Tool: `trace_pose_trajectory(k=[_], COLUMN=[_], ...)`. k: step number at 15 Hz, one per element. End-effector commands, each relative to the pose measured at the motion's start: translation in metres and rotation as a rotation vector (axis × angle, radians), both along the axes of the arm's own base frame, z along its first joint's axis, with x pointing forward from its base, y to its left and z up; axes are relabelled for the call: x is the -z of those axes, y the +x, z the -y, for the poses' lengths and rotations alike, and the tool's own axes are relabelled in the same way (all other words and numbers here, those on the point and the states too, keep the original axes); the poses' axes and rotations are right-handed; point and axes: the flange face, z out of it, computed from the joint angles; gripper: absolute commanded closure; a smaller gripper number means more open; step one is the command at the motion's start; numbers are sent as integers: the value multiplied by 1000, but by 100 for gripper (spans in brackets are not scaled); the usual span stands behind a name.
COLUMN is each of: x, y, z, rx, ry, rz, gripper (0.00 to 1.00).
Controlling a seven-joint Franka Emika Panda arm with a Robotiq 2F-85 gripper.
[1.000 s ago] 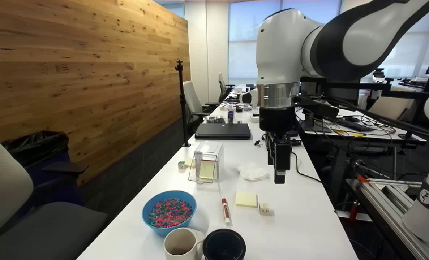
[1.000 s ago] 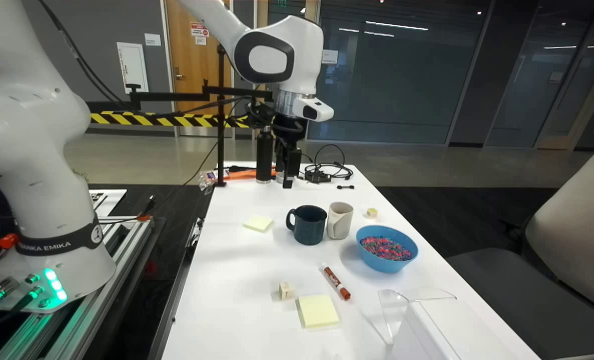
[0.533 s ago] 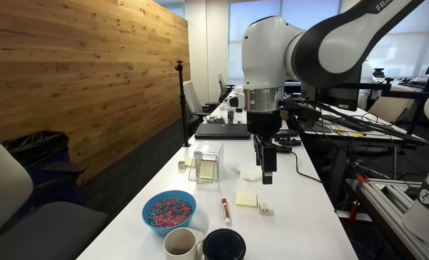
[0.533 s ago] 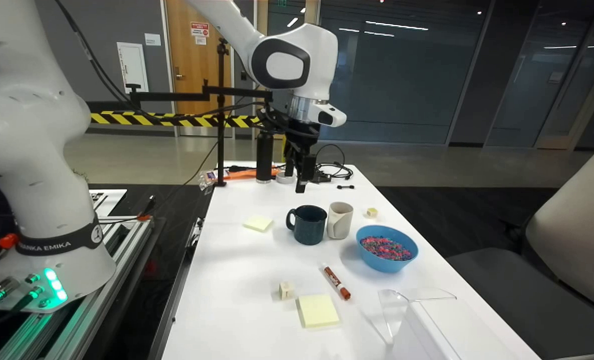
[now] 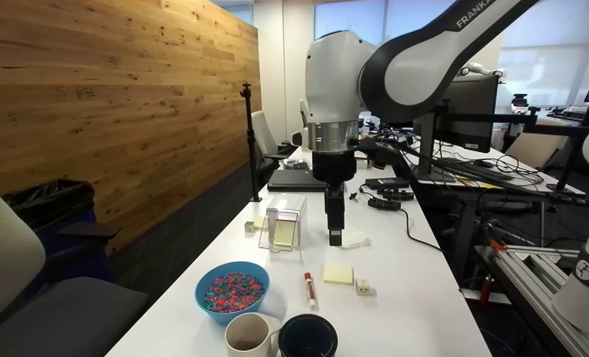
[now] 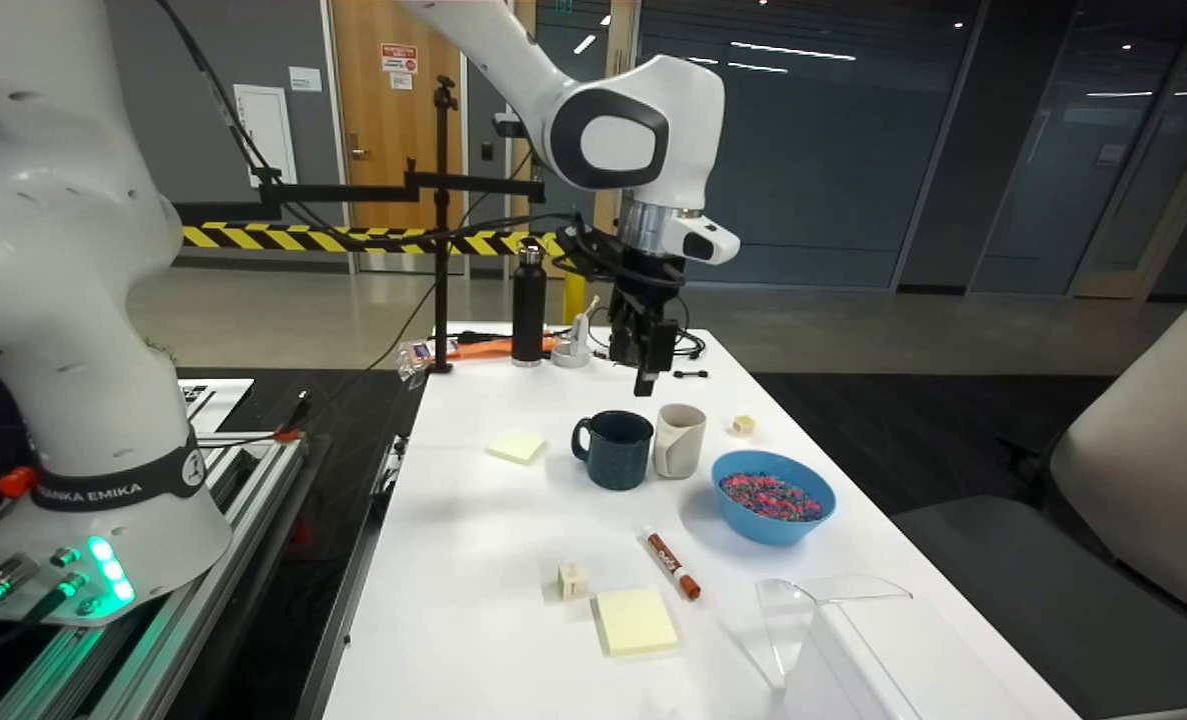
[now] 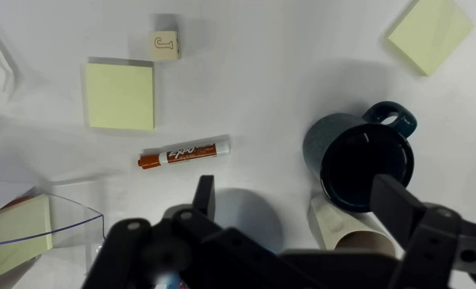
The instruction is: Close the drawer of the white object
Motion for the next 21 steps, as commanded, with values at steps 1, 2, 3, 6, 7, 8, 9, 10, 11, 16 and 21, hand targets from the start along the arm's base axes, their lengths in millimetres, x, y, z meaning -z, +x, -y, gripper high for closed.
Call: trace_pose_trajectory(k=[1, 2, 3, 6, 7, 8, 9, 10, 11, 16, 21], x=[-1, -2, -2, -2, -1, -1, -1, 0, -1, -4, 0], y=[26, 30, 34, 46, 49, 52, 55, 57, 60, 70, 65], z=[12, 16, 20, 31, 35, 39, 43, 47, 51, 62, 60], rx=[22, 29, 36, 57, 64, 69, 73, 76, 82, 115, 98], ry=[-15, -18, -18, -26, -29, -34, -38, -42, -45, -48, -28], rz=[24, 31, 34, 50, 53, 57, 61, 68, 72, 81, 73], gripper=[0, 0, 0, 0, 0, 0, 0, 0, 0, 0, 0])
